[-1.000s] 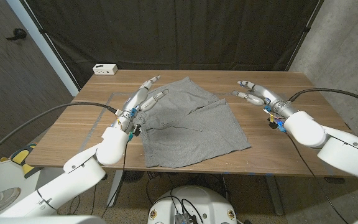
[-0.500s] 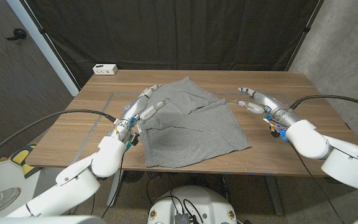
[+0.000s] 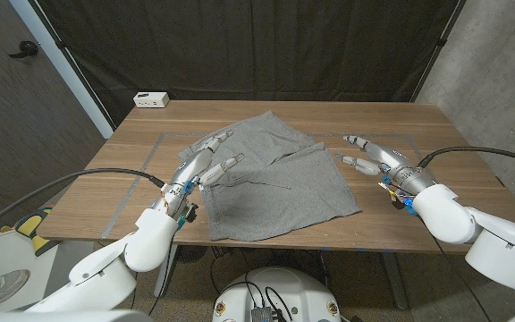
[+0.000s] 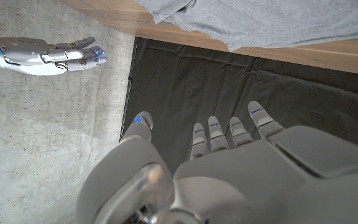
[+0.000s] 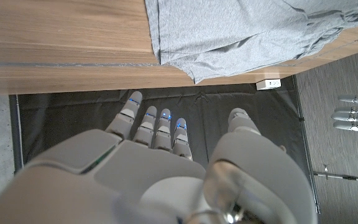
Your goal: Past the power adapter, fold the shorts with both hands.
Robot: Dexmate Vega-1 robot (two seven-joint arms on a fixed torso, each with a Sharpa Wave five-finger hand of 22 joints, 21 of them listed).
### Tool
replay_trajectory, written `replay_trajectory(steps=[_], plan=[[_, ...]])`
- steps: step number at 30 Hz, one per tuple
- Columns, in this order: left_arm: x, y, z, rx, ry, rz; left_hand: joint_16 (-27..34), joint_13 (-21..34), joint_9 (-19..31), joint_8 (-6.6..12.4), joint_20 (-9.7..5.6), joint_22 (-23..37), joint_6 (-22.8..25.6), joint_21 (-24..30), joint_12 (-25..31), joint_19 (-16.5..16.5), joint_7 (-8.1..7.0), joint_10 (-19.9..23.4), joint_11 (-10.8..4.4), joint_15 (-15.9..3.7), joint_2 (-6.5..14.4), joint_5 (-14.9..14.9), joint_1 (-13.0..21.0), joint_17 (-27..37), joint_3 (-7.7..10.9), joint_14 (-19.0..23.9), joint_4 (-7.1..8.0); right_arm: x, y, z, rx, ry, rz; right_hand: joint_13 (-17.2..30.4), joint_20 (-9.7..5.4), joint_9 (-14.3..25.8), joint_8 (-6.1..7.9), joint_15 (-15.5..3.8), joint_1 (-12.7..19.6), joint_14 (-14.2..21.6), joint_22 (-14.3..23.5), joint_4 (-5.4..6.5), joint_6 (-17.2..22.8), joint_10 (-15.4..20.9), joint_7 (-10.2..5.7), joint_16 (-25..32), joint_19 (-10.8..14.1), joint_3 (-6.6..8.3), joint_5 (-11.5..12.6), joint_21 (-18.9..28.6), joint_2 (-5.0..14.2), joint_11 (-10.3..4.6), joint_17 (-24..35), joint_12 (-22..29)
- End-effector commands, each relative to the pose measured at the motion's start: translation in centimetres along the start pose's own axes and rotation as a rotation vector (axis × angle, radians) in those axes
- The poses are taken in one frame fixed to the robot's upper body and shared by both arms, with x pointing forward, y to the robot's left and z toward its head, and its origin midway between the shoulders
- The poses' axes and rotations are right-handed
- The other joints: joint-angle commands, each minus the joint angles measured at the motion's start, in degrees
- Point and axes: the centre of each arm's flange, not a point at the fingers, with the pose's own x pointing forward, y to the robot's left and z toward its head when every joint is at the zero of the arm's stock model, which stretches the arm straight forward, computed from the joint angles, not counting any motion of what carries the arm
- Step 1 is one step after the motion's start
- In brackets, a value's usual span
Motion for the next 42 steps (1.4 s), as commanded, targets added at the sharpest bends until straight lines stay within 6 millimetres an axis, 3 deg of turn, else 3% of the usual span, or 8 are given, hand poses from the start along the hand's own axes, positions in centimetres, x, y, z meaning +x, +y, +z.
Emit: replay_trajectory(steps=[1, 25, 42], plan=[[-2.3, -0.6, -0.1, 0.000, 0.034, -0.022, -0.03, 0.30, 0.15, -0.10, 0.23, 0.10, -0.05, -0.07, -0.14, -0.28, -0.43, 0.24, -0.17, -0.02, -0.14, -0.36, 0.60, 0.16, 0.08, 0.22, -0.51, -1.1, 1.1, 0.1, -0.015, 0.014, 0.039, 0.20, -0.04, 0.27, -0.19, -0.17, 0.72, 0.49, 0.19, -0.21, 0.53, 0.47, -0.07, -0.25, 0.44, 0.50, -0.30, 0.27, -0.21, -0.04, 0.15, -0.07], [-5.0, -1.7, -1.3, -0.003, 0.092, -0.083, -0.17, 0.33, 0.18, -0.31, 0.09, 0.13, -0.02, -0.36, -0.53, -0.44, -0.56, 0.34, -0.23, -0.24, -0.28, -0.38, 0.95, 0.17, 0.07, 0.12, -1.12, -3.1, 4.5, 0.1, -0.080, 0.101, 0.072, 0.22, -0.15, 0.30, -0.30, -0.69, 1.32, 0.63, 0.17, -0.74, 0.91, 1.12, -0.18, -0.54, 0.53, 1.18, -0.60, 0.09, -0.23, -0.05, 0.13, -0.20], [-6.7, -2.6, -2.8, -0.008, 0.126, -0.133, -0.19, 0.34, 0.18, -0.27, 0.00, 0.11, 0.32, -0.53, -0.62, -0.41, -0.67, 0.76, -0.53, -0.41, -0.54, -0.41, 1.41, 0.17, 0.08, 0.15, -1.71, -3.9, 6.5, 0.4, -0.084, 0.125, 0.089, 0.22, -0.41, 0.31, -0.28, -1.11, 2.60, 1.04, 0.15, -1.84, 1.57, 1.88, -0.35, -0.74, 1.06, 1.98, -0.76, 0.09, -0.47, -0.26, -0.01, -0.25]])
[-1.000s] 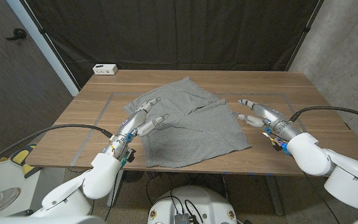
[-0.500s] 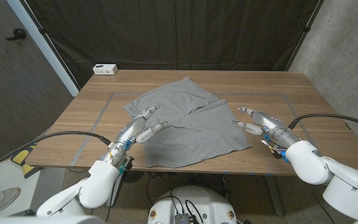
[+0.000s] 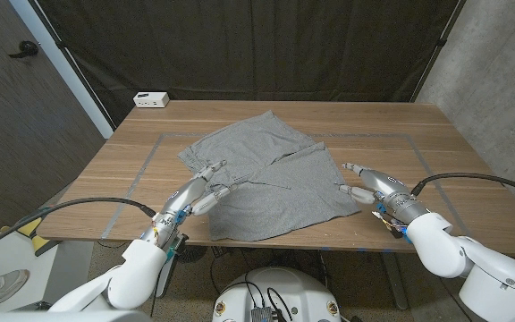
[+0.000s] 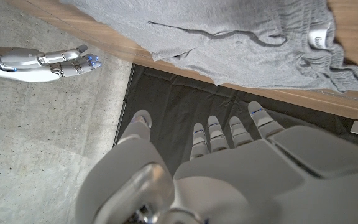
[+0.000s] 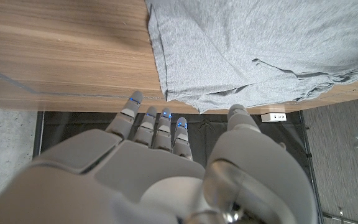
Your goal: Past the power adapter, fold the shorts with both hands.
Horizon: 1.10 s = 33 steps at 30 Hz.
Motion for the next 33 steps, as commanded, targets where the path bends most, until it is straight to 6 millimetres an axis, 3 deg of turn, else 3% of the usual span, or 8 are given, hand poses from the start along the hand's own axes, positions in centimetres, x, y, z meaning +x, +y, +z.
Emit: replay_trajectory(steps=[1, 12, 21, 29, 33], plan=[[-1.2, -0.8, -1.3, -0.010, 0.015, -0.052, 0.02, 0.10, 0.19, -0.03, -0.05, 0.13, 0.12, -0.08, 0.04, -0.37, -0.33, 0.53, -0.25, -0.15, -0.02, 0.02, 0.93, 0.18, 0.09, -0.14, -0.38, -0.7, 1.8, 0.4, -0.004, 0.017, 0.019, 0.23, -0.08, 0.31, 0.02, -0.26, 0.93, 0.24, 0.15, -0.31, 0.91, 0.88, -0.17, -0.09, 0.55, 0.43, -0.34, 0.08, 0.05, 0.18, 0.15, -0.26], [-2.0, -1.0, -1.5, 0.067, 0.049, -0.056, -0.02, 0.12, 0.20, 0.16, -0.34, 0.11, 1.07, -0.94, 0.39, -1.87, -0.33, 2.37, -0.45, -0.33, -0.50, 0.00, 1.68, 0.19, 0.11, -0.18, -1.24, -1.3, 3.3, 0.9, -0.044, 0.041, 0.023, 0.23, 0.09, 0.32, 0.15, -0.59, 1.85, 1.17, 0.15, -1.18, 1.79, 1.64, -0.31, -0.04, 1.23, 0.94, -0.46, 0.17, -0.32, -0.31, 0.07, -0.24], [-2.2, -1.2, -1.6, 0.165, 0.067, -0.110, 0.04, 0.18, 0.24, 0.71, -0.55, 0.07, 2.94, -0.97, 0.57, -1.19, -0.43, 3.80, -0.89, -0.54, -2.00, 0.01, 2.47, 0.23, -0.23, -0.09, -2.25, -1.8, 4.3, 1.2, -0.089, 0.061, 0.012, 0.25, 0.07, 0.34, 0.18, -0.94, 1.08, 1.74, 0.15, -1.23, 2.43, 1.92, -0.19, -0.01, 2.09, 0.17, -0.80, 0.31, -1.73, -0.73, 0.20, -0.38], [-1.9, -1.4, -1.2, 0.283, 0.055, -0.144, 0.39, 0.24, 0.32, 2.51, -0.97, -0.07, 10.07, -0.87, 0.91, 1.07, -0.45, 6.93, -1.96, -1.46, -2.56, 0.62, 6.64, 0.19, 0.59, 1.41, -3.33, -2.2, 4.9, 1.4, -0.113, 0.083, 0.001, 0.25, -0.29, 0.38, 0.52, -2.36, 4.46, 3.55, 0.15, -3.66, 4.61, 3.83, -0.53, -0.08, 4.67, 1.35, -0.26, 0.78, -1.82, -1.45, -0.03, -0.24], [-1.7, -1.4, -1.1, 0.327, 0.055, -0.152, 0.51, 0.25, 0.32, 2.52, -1.09, -0.12, 10.69, -0.69, 0.96, 2.01, -0.65, 7.57, -2.15, -1.82, -2.97, 0.74, 7.71, 0.18, 0.69, 2.05, -3.54, -2.4, 5.3, 1.3, -0.144, 0.101, -0.002, 0.25, -0.32, 0.39, 0.67, -2.76, 5.66, 4.53, 0.15, -4.50, 5.52, 4.15, -0.51, 0.01, 5.21, 1.63, 0.02, 0.78, -2.19, -1.72, -0.08, -0.33]])
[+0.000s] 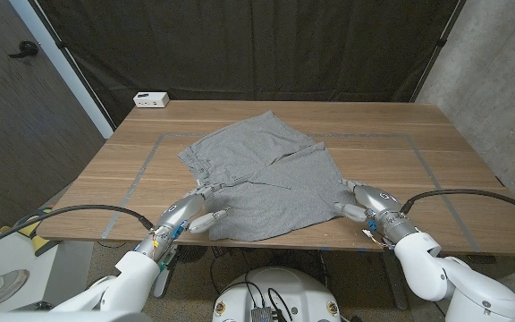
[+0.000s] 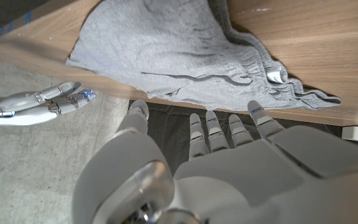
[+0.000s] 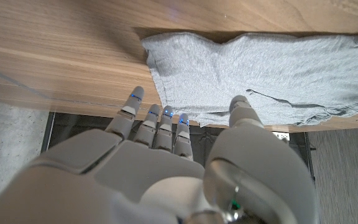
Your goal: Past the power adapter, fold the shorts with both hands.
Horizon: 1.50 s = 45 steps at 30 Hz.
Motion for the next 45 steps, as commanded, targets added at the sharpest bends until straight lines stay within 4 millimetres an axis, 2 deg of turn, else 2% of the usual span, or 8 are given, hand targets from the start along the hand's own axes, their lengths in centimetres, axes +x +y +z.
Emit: replay_trajectory(steps=[1, 11, 17, 22, 27, 33, 39, 45], plan=[[0.2, 0.0, 0.3, 0.141, 0.006, -0.033, 0.30, 0.26, 0.33, 0.28, -0.02, 0.00, 1.15, 0.38, 0.34, 1.01, -0.08, 1.22, -0.19, -0.07, -0.39, 0.50, 1.68, 0.18, 0.22, 0.83, -0.65, -0.7, 1.1, 0.1, -0.060, 0.035, -0.013, 0.25, -0.10, 0.11, 0.49, -0.26, 1.70, 1.18, 0.15, -1.01, 1.49, 0.95, 0.08, -0.04, 1.04, 0.37, 0.68, 0.34, -0.06, -0.12, 0.01, 0.04], [0.2, 0.2, 0.6, 0.239, 0.022, -0.042, 0.29, 0.31, 0.37, 0.76, -0.08, -0.13, 3.82, 0.42, 0.27, 2.73, -0.12, 2.50, -0.58, -0.24, -1.88, 1.07, 5.54, 0.17, 0.51, 1.89, -1.00, -0.4, 2.4, 0.1, -0.118, 0.061, -0.038, 0.30, -0.28, 0.10, 0.65, -2.22, 7.89, 4.51, 0.18, -3.19, 4.05, 3.83, -0.41, 0.13, 3.68, 2.03, 2.51, 0.52, -1.51, -0.96, 0.05, 0.17], [0.1, 0.3, 0.9, 0.320, 0.030, -0.033, 0.42, 0.35, 0.39, 0.98, -0.40, -0.17, 5.15, 0.52, 0.36, 3.84, -0.42, 3.50, -0.92, -0.45, -2.77, 1.44, 7.75, 0.17, 0.59, 2.81, -1.06, 0.1, 3.0, -0.2, -0.162, 0.068, -0.065, 0.41, -1.21, 0.10, 1.14, -3.95, 13.39, 7.26, 0.26, -3.24, 7.13, 6.63, -1.42, 0.57, 5.55, 3.70, 3.84, 0.67, -1.54, -1.69, 0.29, 0.47], [0.0, 0.4, 1.2, 0.389, 0.039, -0.020, 0.57, 0.39, 0.43, 1.06, -1.86, 0.17, 6.58, 0.81, 0.33, 5.06, -0.91, 4.46, -1.15, -1.17, -3.96, 1.91, 10.83, 0.21, 0.55, 4.18, -0.94, 0.5, 3.4, -0.3, -0.192, 0.071, -0.082, 0.52, -2.69, 0.09, 1.53, -5.35, 16.26, 9.65, 0.33, -2.71, 9.71, 8.82, -2.14, 1.45, 7.31, 4.35, 4.31, 0.99, -0.72, -2.57, 0.83, 0.69], [0.1, 0.3, 1.4, 0.450, 0.053, -0.030, 0.63, 0.42, 0.48, 1.85, -2.81, 0.61, 10.20, 1.42, 0.46, 6.57, -1.05, 6.03, -1.61, -1.78, -4.91, 2.28, 13.68, 0.23, 0.33, 5.52, -0.67, 0.6, 3.8, -0.5, -0.210, 0.085, -0.079, 0.58, -3.05, 0.09, 1.63, -5.89, 17.96, 10.26, 0.38, -2.79, 10.85, 9.76, -2.47, 1.73, 7.85, 4.57, 4.38, 1.04, -0.40, -3.61, 1.04, 0.71], [0.5, 0.1, 1.7, 0.516, 0.089, -0.114, 0.22, 0.44, 0.51, 1.90, -2.85, 0.93, 11.84, 1.53, 0.06, 6.52, -1.12, 5.92, -1.24, -1.65, -5.66, 2.49, 15.02, 0.25, -0.19, 5.30, -0.34, 0.8, 4.3, -0.6, -0.212, 0.102, -0.063, 0.61, -3.41, 0.09, 1.47, -6.32, 19.28, 10.38, 0.40, -2.96, 11.09, 9.94, -2.93, 1.76, 7.87, 4.62, 4.39, 0.93, -0.51, -3.50, 1.10, 0.51], [0.9, 0.2, 1.8, 0.525, 0.101, -0.189, -0.13, 0.49, 0.55, 1.04, -2.05, 1.19, 11.47, 1.09, -0.63, 5.13, -0.70, 4.75, -0.61, -0.79, -7.52, 2.54, 14.28, 0.32, -1.82, 4.53, 0.43, 0.9, 4.2, -0.5, -0.226, 0.103, -0.066, 0.64, -3.46, 0.10, 1.24, -6.35, 19.89, 10.41, 0.42, -2.81, 11.01, 10.02, -3.01, 1.81, 7.92, 4.41, 4.33, 0.86, -0.71, -3.68, 1.19, 0.35], [1.3, 0.0, 1.8, 0.542, 0.117, -0.249, -0.18, 0.55, 0.64, 1.77, -2.13, 1.46, 15.61, 1.11, -0.80, 4.88, 0.57, 4.75, -0.61, -0.84, -8.64, 2.89, 13.78, 0.37, -3.36, 4.18, 1.11, 1.1, 4.4, -0.7, -0.213, 0.107, -0.052, 0.66, -3.52, 0.10, 1.14, -6.51, 20.22, 10.36, 0.44, -2.64, 11.15, 10.11, -3.06, 1.83, 7.91, 4.13, 4.28, 0.79, -0.93, -3.78, 1.27, 0.23]])
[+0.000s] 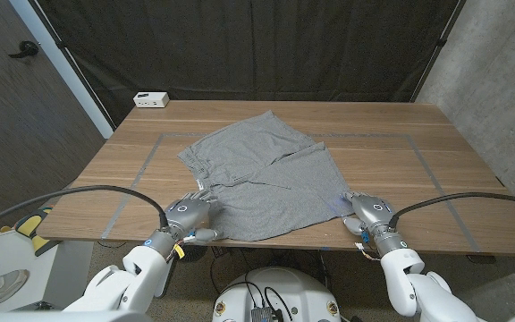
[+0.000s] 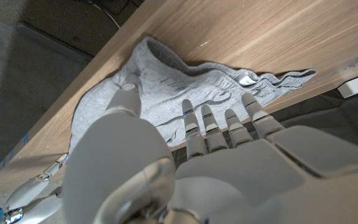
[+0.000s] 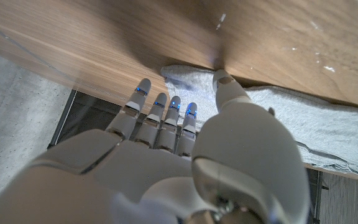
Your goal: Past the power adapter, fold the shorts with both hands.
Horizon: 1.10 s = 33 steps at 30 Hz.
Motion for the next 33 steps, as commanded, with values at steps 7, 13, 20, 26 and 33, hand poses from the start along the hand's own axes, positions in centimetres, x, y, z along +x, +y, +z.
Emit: replay_trajectory(steps=[7, 13, 20, 26, 33], plan=[[1.1, 0.4, 1.4, 0.136, -0.008, -0.069, 0.21, 0.28, 0.36, 1.73, -0.53, 0.55, 8.00, 0.51, 0.24, 0.19, -1.72, 1.49, -0.75, -0.72, -0.19, 1.27, 1.43, 0.14, -1.28, 0.65, 0.20, 0.5, 0.7, -0.2, -0.006, 0.009, -0.007, 0.15, -0.18, 0.13, 0.15, -4.56, 1.24, 1.65, 0.17, 0.90, 2.14, 1.82, -0.62, 0.90, 0.25, -0.47, 0.13, -0.08, 0.07, -0.36, 0.52, 0.13], [1.3, 0.1, 1.6, 0.186, 0.013, -0.025, 0.61, 0.19, 0.42, 2.98, -1.63, 0.84, 15.48, 1.71, 0.92, 2.23, -1.52, 5.57, -1.86, -2.55, 3.01, 1.57, 5.85, 0.06, -0.80, 3.19, -0.06, 0.9, 1.0, -0.3, -0.032, 0.014, -0.012, 0.35, -0.99, 0.15, 1.57, -6.48, 2.39, 5.89, 0.24, 1.46, 7.90, 6.16, -1.43, 3.30, 1.48, -0.99, -0.03, 0.17, 1.26, -1.11, 1.58, 1.16], [1.7, -0.5, 1.5, 0.234, 0.038, 0.025, 0.95, 0.07, 0.38, 3.72, -2.98, 1.11, 22.69, 3.45, 1.57, 4.95, -0.63, 10.34, -2.63, -5.02, 6.54, -0.20, 10.36, -0.07, -0.26, 6.93, -0.59, 1.8, 1.9, -0.5, -0.066, 0.018, -0.006, 1.13, -3.44, 0.08, 1.65, -9.52, 6.62, 11.25, 0.42, 0.57, 11.99, 10.84, -2.90, 7.69, 3.88, -1.29, -0.12, 0.95, 1.97, -3.31, 4.65, 2.56], [1.8, -1.0, 1.2, 0.272, 0.061, 0.085, 0.87, 0.06, 0.76, 5.25, -3.47, 1.31, 30.55, 4.71, 1.52, 6.14, -0.28, 13.56, -3.25, -6.45, 9.62, -1.92, 14.71, -0.14, 0.28, 9.73, -0.95, 1.8, 2.0, -0.7, -0.077, -0.002, -0.094, 3.42, -5.92, 0.23, 1.38, -10.80, 14.05, 19.35, 1.04, 0.63, 19.17, 17.49, -3.28, 17.28, 8.23, -2.66, -0.68, 3.25, 2.48, -3.64, 14.09, 6.52], [1.8, -1.2, 1.2, 0.303, 0.079, 0.131, 0.95, 0.19, 1.19, 5.96, -3.91, 1.50, 33.63, 5.80, 1.83, 7.17, 1.75, 16.64, -3.64, -7.91, 10.80, -2.62, 17.44, -0.13, 0.21, 11.83, -1.03, 2.1, 1.6, -0.5, -0.060, -0.024, -0.138, 7.75, -6.37, 1.12, 3.95, -10.70, 17.76, 27.75, 1.86, 2.35, 32.98, 30.30, -1.54, 26.27, 11.44, -4.51, -2.43, 6.22, 3.64, -3.58, 24.49, 15.38]])
